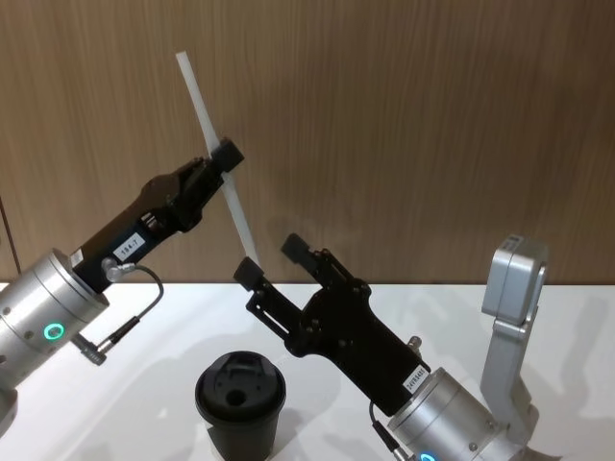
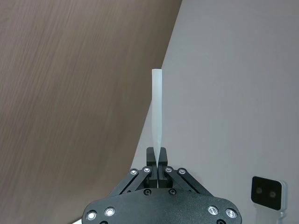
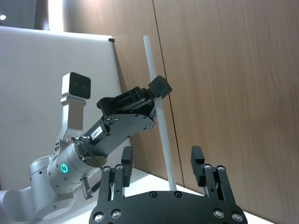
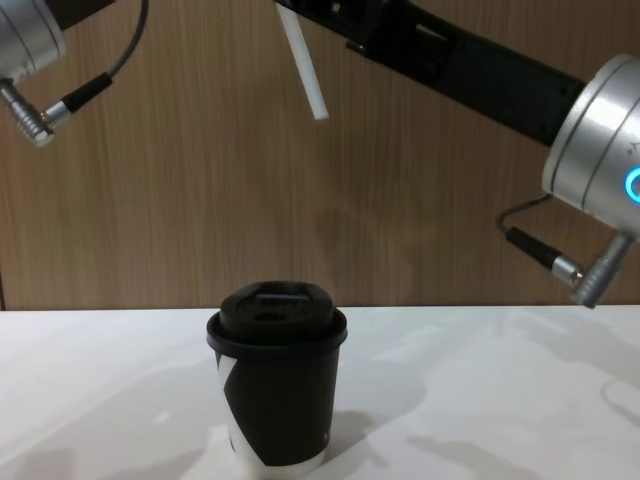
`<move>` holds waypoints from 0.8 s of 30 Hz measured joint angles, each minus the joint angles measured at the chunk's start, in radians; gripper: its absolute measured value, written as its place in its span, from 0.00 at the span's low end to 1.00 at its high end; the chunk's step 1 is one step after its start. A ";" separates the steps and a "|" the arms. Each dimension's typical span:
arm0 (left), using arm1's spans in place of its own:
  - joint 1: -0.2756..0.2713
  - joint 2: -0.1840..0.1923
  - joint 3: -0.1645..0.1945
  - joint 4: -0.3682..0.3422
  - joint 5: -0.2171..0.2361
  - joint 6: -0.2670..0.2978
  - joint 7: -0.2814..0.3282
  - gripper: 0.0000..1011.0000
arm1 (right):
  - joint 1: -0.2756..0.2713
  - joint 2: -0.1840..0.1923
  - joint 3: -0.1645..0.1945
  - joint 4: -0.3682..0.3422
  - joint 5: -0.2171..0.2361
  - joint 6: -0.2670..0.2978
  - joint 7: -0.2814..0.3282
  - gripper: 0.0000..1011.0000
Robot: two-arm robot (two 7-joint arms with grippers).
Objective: Pick up the straw with one hand, pass it to the other hand, and insert it into the cup.
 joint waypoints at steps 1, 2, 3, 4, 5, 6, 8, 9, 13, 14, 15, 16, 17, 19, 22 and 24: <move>0.000 0.002 0.001 -0.001 0.002 0.000 0.002 0.01 | 0.000 0.000 0.000 0.000 0.000 0.000 0.000 0.76; 0.001 0.006 0.005 -0.004 0.007 -0.001 0.006 0.01 | 0.000 0.000 0.000 0.000 0.000 0.000 0.000 0.78; 0.001 0.010 0.007 -0.006 0.011 -0.001 0.009 0.01 | 0.000 0.000 0.000 0.000 0.000 0.000 0.000 0.81; 0.002 0.015 0.010 -0.009 0.018 -0.001 0.014 0.01 | 0.000 0.000 0.000 0.000 0.000 0.000 0.000 0.84; 0.002 0.015 0.010 -0.009 0.018 -0.001 0.014 0.01 | 0.000 0.001 0.000 0.000 0.000 0.000 0.000 0.87; 0.003 0.020 0.014 -0.012 0.026 -0.001 0.020 0.01 | 0.000 0.002 0.000 0.000 0.000 0.000 0.000 0.90; 0.005 0.028 0.020 -0.016 0.038 -0.001 0.028 0.01 | 0.000 0.005 0.000 -0.002 0.000 -0.001 0.001 0.95; 0.005 0.029 0.021 -0.017 0.042 -0.001 0.031 0.01 | 0.000 0.007 -0.001 -0.002 0.001 -0.001 0.001 0.98; 0.008 0.042 0.030 -0.025 0.061 -0.003 0.045 0.01 | -0.003 0.018 0.000 -0.007 0.001 -0.001 0.005 0.99; 0.008 0.045 0.033 -0.027 0.067 -0.005 0.049 0.01 | -0.004 0.021 0.000 -0.009 0.002 0.000 0.007 0.99; 0.009 0.049 0.036 -0.029 0.073 -0.006 0.053 0.01 | -0.007 0.028 0.002 -0.012 0.002 0.002 0.008 0.99; 0.009 0.051 0.038 -0.031 0.078 -0.007 0.056 0.01 | -0.009 0.031 0.002 -0.014 0.003 0.003 0.009 0.99; 0.010 0.056 0.042 -0.034 0.086 -0.009 0.061 0.01 | -0.012 0.038 0.004 -0.018 0.004 0.005 0.011 0.99; 0.011 0.061 0.046 -0.036 0.094 -0.011 0.065 0.01 | -0.016 0.046 0.007 -0.022 0.005 0.008 0.012 0.99; 0.011 0.068 0.052 -0.040 0.108 -0.016 0.073 0.01 | -0.026 0.060 0.012 -0.031 0.007 0.015 0.012 0.99; 0.011 0.072 0.055 -0.042 0.114 -0.018 0.076 0.01 | -0.032 0.067 0.015 -0.035 0.008 0.017 0.012 0.99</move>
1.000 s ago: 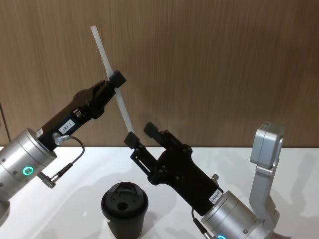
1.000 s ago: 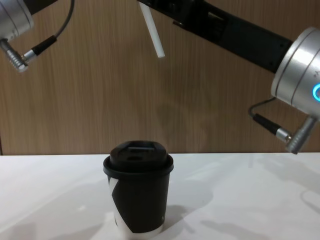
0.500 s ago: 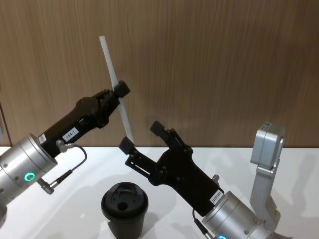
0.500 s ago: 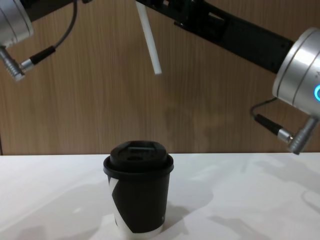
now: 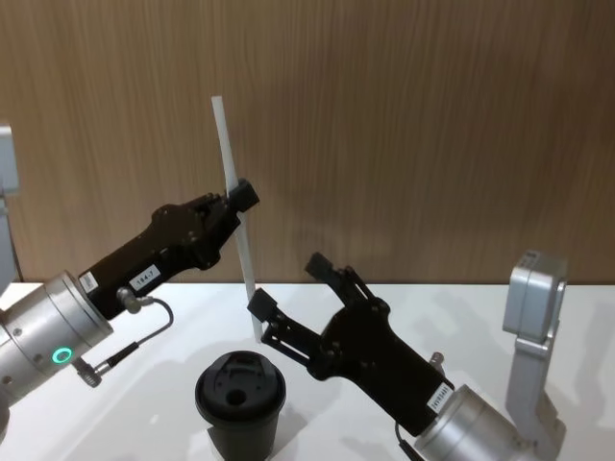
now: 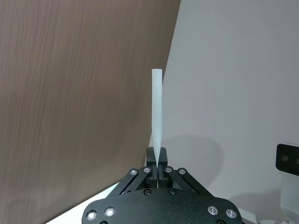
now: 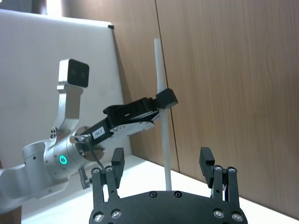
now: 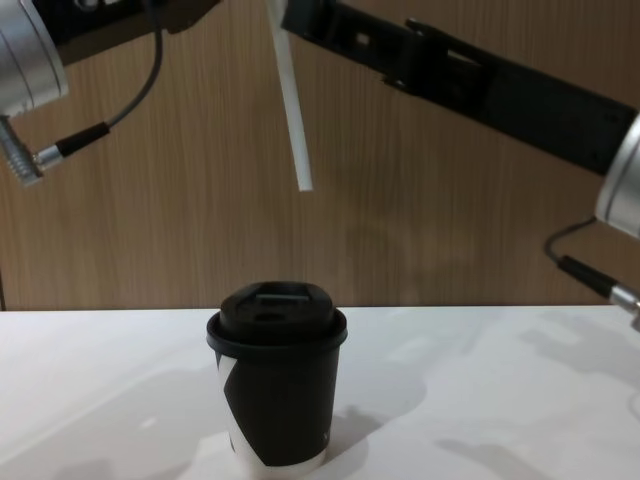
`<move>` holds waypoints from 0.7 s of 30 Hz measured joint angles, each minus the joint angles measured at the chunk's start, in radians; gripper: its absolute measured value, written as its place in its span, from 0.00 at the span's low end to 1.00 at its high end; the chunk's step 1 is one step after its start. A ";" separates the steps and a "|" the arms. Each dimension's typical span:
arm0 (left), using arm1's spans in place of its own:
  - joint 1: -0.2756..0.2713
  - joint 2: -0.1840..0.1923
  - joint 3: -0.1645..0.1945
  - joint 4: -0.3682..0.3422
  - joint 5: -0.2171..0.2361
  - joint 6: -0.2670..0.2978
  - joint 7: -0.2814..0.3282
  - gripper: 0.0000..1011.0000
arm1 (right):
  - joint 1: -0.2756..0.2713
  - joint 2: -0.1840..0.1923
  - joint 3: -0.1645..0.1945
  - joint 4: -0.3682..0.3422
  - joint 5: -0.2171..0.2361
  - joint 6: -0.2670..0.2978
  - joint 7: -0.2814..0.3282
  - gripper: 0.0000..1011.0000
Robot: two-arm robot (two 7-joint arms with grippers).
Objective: Pick up the straw with one hand, pass it to the other hand, and insert it into the cup.
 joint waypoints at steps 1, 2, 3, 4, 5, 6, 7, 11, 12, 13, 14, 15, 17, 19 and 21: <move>0.000 0.004 0.003 -0.002 0.006 -0.002 0.003 0.01 | -0.006 0.007 0.003 -0.004 0.001 0.003 0.000 0.99; 0.000 0.005 0.005 -0.002 0.008 -0.003 0.005 0.01 | -0.008 0.010 0.004 -0.005 0.001 0.004 -0.001 0.99; 0.000 0.008 0.007 -0.004 0.013 -0.005 0.007 0.01 | -0.012 0.016 0.006 -0.008 0.002 0.006 -0.001 0.99; 0.000 0.009 0.008 -0.005 0.015 -0.006 0.009 0.01 | -0.014 0.018 0.007 -0.009 0.002 0.007 -0.002 0.99; 0.000 0.011 0.010 -0.005 0.018 -0.006 0.010 0.01 | -0.016 0.020 0.008 -0.011 0.002 0.008 -0.002 0.99; 0.000 0.013 0.011 -0.006 0.020 -0.007 0.011 0.01 | -0.018 0.023 0.008 -0.012 0.002 0.009 -0.002 0.99; 0.000 0.014 0.012 -0.006 0.022 -0.007 0.013 0.01 | -0.019 0.025 0.009 -0.013 0.003 0.010 -0.002 0.99; 0.000 0.023 0.019 -0.010 0.032 -0.010 0.021 0.01 | -0.027 0.035 0.013 -0.018 0.004 0.013 -0.004 0.99; 0.001 0.024 0.020 -0.011 0.035 -0.010 0.023 0.01 | -0.028 0.036 0.013 -0.019 0.004 0.014 -0.004 0.99; 0.001 0.027 0.022 -0.012 0.038 -0.011 0.026 0.01 | -0.029 0.038 0.014 -0.019 0.004 0.014 -0.004 0.99; 0.001 0.029 0.023 -0.012 0.040 -0.011 0.027 0.01 | -0.031 0.040 0.015 -0.020 0.005 0.014 -0.004 0.99; 0.002 0.031 0.024 -0.013 0.042 -0.011 0.029 0.01 | -0.032 0.041 0.015 -0.021 0.005 0.015 -0.005 0.99; 0.003 0.035 0.027 -0.014 0.049 -0.011 0.035 0.01 | -0.034 0.044 0.016 -0.023 0.005 0.016 -0.005 0.99; 0.005 0.038 0.029 -0.016 0.053 -0.010 0.038 0.01 | -0.036 0.047 0.017 -0.024 0.005 0.017 -0.006 0.99; 0.007 0.043 0.031 -0.018 0.061 -0.008 0.045 0.01 | -0.037 0.048 0.018 -0.025 0.006 0.017 -0.006 0.99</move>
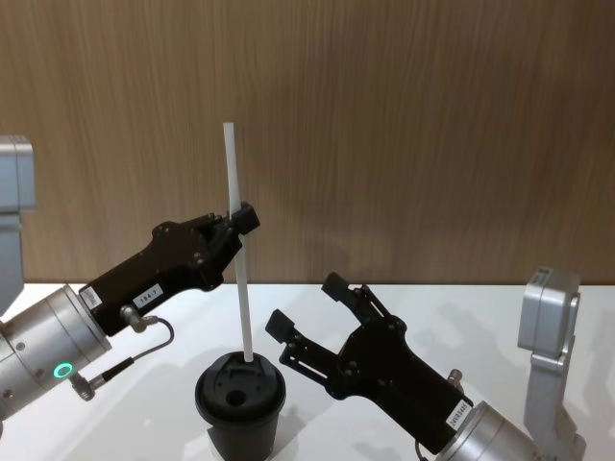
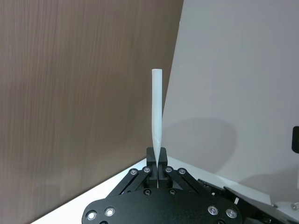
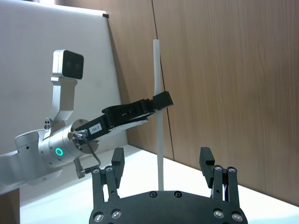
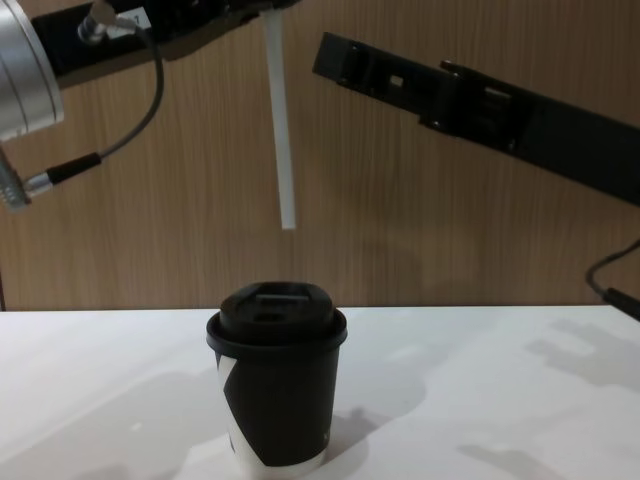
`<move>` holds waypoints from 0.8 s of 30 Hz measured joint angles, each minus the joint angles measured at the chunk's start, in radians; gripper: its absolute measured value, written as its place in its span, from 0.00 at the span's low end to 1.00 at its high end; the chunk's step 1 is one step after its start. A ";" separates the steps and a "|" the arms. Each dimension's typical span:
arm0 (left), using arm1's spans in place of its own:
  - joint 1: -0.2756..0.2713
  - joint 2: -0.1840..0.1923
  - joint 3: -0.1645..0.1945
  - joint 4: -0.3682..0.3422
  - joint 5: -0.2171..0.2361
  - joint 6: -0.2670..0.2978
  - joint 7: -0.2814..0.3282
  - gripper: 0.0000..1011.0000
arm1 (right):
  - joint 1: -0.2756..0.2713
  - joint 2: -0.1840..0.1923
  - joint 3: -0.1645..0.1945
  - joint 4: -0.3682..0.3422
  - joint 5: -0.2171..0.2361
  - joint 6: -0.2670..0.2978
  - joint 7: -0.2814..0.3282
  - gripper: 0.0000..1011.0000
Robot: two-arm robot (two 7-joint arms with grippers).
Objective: Pick up the straw with one hand, pass it to the other hand, and insert it into the cup.
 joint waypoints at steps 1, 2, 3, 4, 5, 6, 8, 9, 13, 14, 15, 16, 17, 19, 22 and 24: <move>0.001 0.002 0.000 0.000 0.002 0.001 0.002 0.01 | 0.000 0.001 0.000 0.000 0.000 0.000 0.000 0.99; 0.003 0.004 0.001 -0.002 0.006 0.002 0.006 0.01 | -0.002 0.002 0.001 -0.001 0.000 0.001 0.000 0.99; 0.004 0.006 0.002 -0.003 0.009 0.004 0.008 0.01 | -0.002 0.003 0.001 -0.001 0.000 0.001 0.000 0.99; 0.007 0.009 0.002 -0.004 0.013 0.005 0.011 0.01 | -0.002 0.003 0.001 -0.001 0.001 0.001 0.000 0.99; 0.007 0.009 0.002 -0.004 0.013 0.005 0.011 0.01 | -0.003 0.004 0.001 -0.002 0.001 0.001 -0.001 0.99; 0.009 0.012 0.002 -0.004 0.016 0.007 0.014 0.01 | -0.003 0.004 0.001 -0.002 0.001 0.001 -0.001 0.99; 0.014 0.015 0.003 -0.005 0.021 0.009 0.017 0.01 | -0.004 0.005 0.002 -0.003 0.001 0.001 -0.001 0.99; 0.015 0.016 0.003 -0.005 0.023 0.009 0.018 0.01 | -0.004 0.006 0.002 -0.003 0.001 0.002 -0.001 0.99; 0.022 0.020 0.003 -0.004 0.029 0.012 0.021 0.01 | -0.005 0.007 0.002 -0.003 0.001 0.002 -0.001 0.99; 0.023 0.020 0.003 -0.003 0.029 0.012 0.021 0.01 | -0.006 0.007 0.003 -0.004 0.001 0.002 -0.002 0.99; 0.026 0.020 0.003 -0.002 0.031 0.013 0.022 0.01 | -0.006 0.008 0.003 -0.004 0.001 0.002 -0.002 0.99; 0.027 0.020 0.003 -0.001 0.032 0.013 0.022 0.01 | -0.006 0.008 0.003 -0.004 0.001 0.002 -0.002 0.99; 0.028 0.020 0.003 0.000 0.033 0.013 0.022 0.01 | -0.006 0.008 0.003 -0.004 0.001 0.002 -0.002 0.99; 0.030 0.020 0.003 0.004 0.036 0.014 0.023 0.01 | -0.006 0.009 0.003 -0.004 0.001 0.003 -0.002 0.99; 0.034 0.017 0.004 0.009 0.039 0.014 0.023 0.01 | -0.006 0.009 0.004 -0.004 0.001 0.003 -0.002 0.99; 0.035 0.016 0.005 0.011 0.040 0.015 0.023 0.01 | -0.007 0.009 0.004 -0.005 0.001 0.003 -0.002 0.99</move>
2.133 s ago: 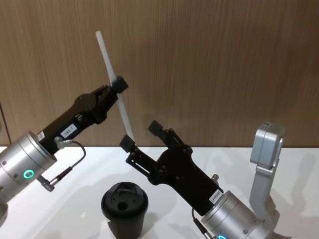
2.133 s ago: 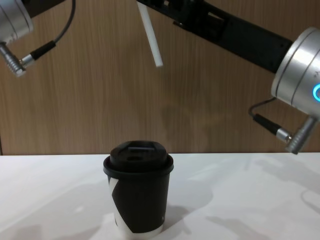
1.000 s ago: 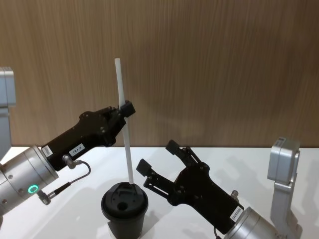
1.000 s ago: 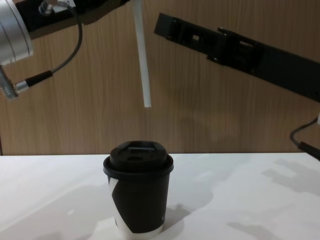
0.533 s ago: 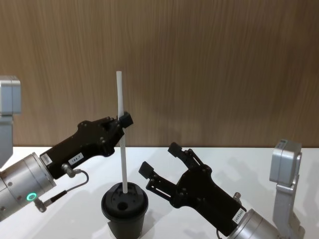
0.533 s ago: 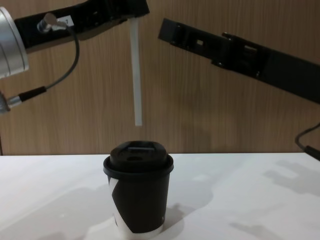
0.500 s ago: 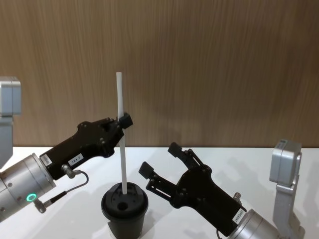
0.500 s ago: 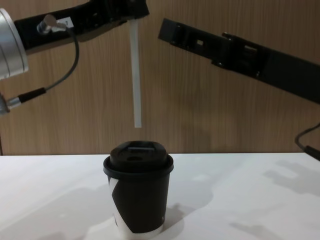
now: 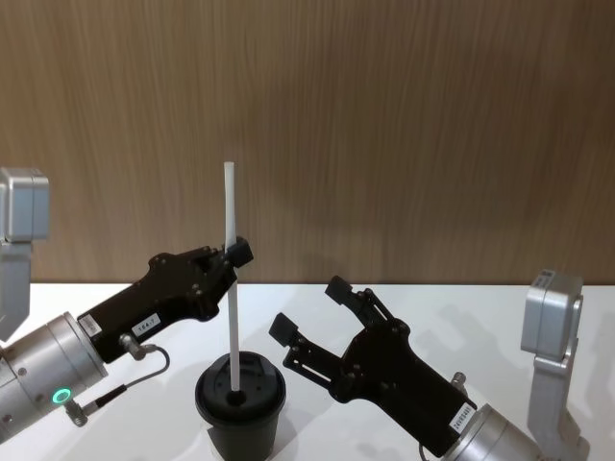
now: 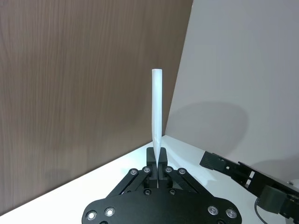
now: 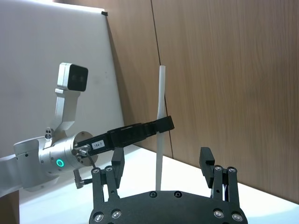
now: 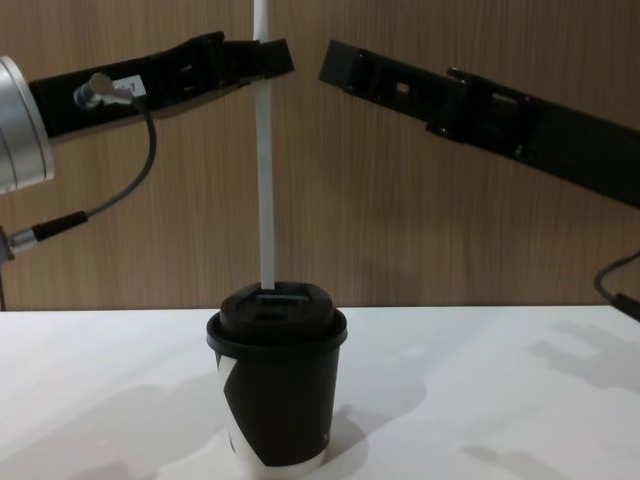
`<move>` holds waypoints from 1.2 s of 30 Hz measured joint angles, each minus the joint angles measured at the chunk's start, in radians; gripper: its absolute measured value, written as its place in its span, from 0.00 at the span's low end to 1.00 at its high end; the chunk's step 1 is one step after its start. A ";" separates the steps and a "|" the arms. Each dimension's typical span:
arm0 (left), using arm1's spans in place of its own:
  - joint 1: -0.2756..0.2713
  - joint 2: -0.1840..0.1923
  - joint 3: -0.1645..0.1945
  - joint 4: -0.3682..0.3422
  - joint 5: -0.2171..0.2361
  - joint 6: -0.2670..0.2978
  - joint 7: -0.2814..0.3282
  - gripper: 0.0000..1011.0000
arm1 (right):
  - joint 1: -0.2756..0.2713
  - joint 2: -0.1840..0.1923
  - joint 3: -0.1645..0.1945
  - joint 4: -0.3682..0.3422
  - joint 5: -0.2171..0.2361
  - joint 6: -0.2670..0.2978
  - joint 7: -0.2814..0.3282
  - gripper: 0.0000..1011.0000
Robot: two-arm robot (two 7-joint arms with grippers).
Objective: Pick up the straw with one hand, pass it to the other hand, and insert it into the cup.
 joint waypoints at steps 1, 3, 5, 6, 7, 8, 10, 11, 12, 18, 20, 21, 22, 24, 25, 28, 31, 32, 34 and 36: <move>0.001 -0.002 0.001 0.003 0.002 0.000 0.000 0.01 | 0.000 0.000 0.000 0.000 0.000 0.000 0.000 0.99; 0.002 -0.004 0.001 0.005 0.003 0.000 0.000 0.01 | 0.000 0.000 0.000 0.000 0.000 0.000 0.000 0.99; 0.003 -0.006 0.002 0.009 0.004 0.000 -0.001 0.01 | 0.000 0.000 0.000 0.000 0.000 0.000 0.000 0.99; 0.003 -0.007 0.002 0.010 0.005 0.000 -0.001 0.01 | -0.001 0.000 0.000 0.000 0.000 0.000 0.000 0.99; 0.003 -0.009 0.003 0.013 0.006 0.000 -0.002 0.01 | -0.001 0.001 0.000 0.000 0.000 0.000 0.000 0.99; 0.003 -0.010 0.003 0.015 0.006 0.000 -0.003 0.01 | -0.001 0.001 0.000 0.000 0.000 0.000 0.000 0.99; 0.003 -0.011 0.004 0.017 0.006 0.000 -0.003 0.01 | -0.001 0.001 0.000 0.000 0.000 0.000 0.000 0.99; 0.003 -0.013 0.005 0.020 0.007 0.000 -0.004 0.01 | -0.001 0.001 0.000 0.000 0.000 0.000 0.000 0.99; 0.003 -0.013 0.005 0.021 0.008 0.000 -0.005 0.01 | -0.001 0.001 0.000 0.000 0.000 0.000 0.000 0.99; 0.003 -0.019 0.007 0.030 0.015 -0.003 -0.006 0.01 | -0.001 0.001 0.000 0.000 0.000 0.000 0.000 0.99; 0.003 -0.021 0.007 0.033 0.018 -0.004 -0.007 0.01 | -0.001 0.001 0.000 0.000 0.000 0.000 0.000 0.99; 0.003 -0.021 0.007 0.033 0.019 -0.005 -0.007 0.01 | -0.001 0.001 0.000 0.000 0.000 0.000 0.000 0.99; 0.003 -0.023 0.007 0.036 0.022 -0.006 -0.007 0.01 | -0.001 0.001 0.000 0.000 0.000 0.000 0.000 0.99; 0.003 -0.024 0.007 0.037 0.024 -0.006 -0.007 0.01 | -0.001 0.001 0.000 0.000 0.000 0.000 0.000 0.99; 0.003 -0.024 0.007 0.038 0.025 -0.006 -0.007 0.01 | -0.001 0.001 0.000 0.000 0.000 0.000 0.000 0.99; 0.002 -0.027 0.007 0.042 0.030 -0.007 -0.006 0.01 | -0.001 0.001 0.000 0.000 0.000 0.000 0.000 0.99; 0.000 -0.030 0.006 0.046 0.036 -0.007 -0.005 0.01 | -0.001 0.001 0.000 0.000 0.000 0.000 0.000 0.99; -0.001 -0.031 0.006 0.049 0.038 -0.007 -0.004 0.01 | -0.001 0.001 0.000 0.000 0.000 0.000 0.000 0.99; -0.001 -0.032 0.006 0.052 0.040 -0.007 -0.004 0.01 | -0.001 0.001 0.000 0.000 0.000 0.000 0.000 0.99; -0.003 -0.035 0.007 0.057 0.043 -0.006 -0.004 0.01 | -0.001 0.001 0.000 0.000 0.000 0.000 0.000 0.99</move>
